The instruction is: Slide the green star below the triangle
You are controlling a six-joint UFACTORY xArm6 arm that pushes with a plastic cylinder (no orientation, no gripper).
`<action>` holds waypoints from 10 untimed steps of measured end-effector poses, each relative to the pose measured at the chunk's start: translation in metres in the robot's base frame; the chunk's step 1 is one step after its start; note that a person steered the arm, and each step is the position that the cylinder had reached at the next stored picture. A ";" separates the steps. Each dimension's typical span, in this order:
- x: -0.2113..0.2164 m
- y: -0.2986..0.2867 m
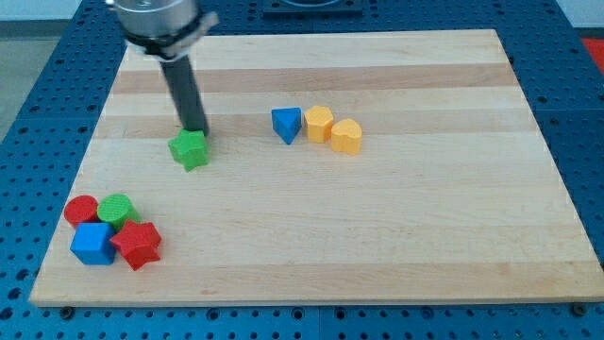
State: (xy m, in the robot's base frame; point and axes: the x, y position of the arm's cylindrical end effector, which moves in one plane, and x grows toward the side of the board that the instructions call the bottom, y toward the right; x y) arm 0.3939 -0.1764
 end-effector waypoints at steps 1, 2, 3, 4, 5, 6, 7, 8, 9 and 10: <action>-0.007 -0.047; 0.006 -0.060; 0.029 -0.055; 0.032 -0.017; 0.031 0.040; 0.031 0.074; 0.031 0.060; 0.034 0.037; 0.053 0.036; 0.075 0.040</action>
State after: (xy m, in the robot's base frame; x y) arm 0.4687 -0.1362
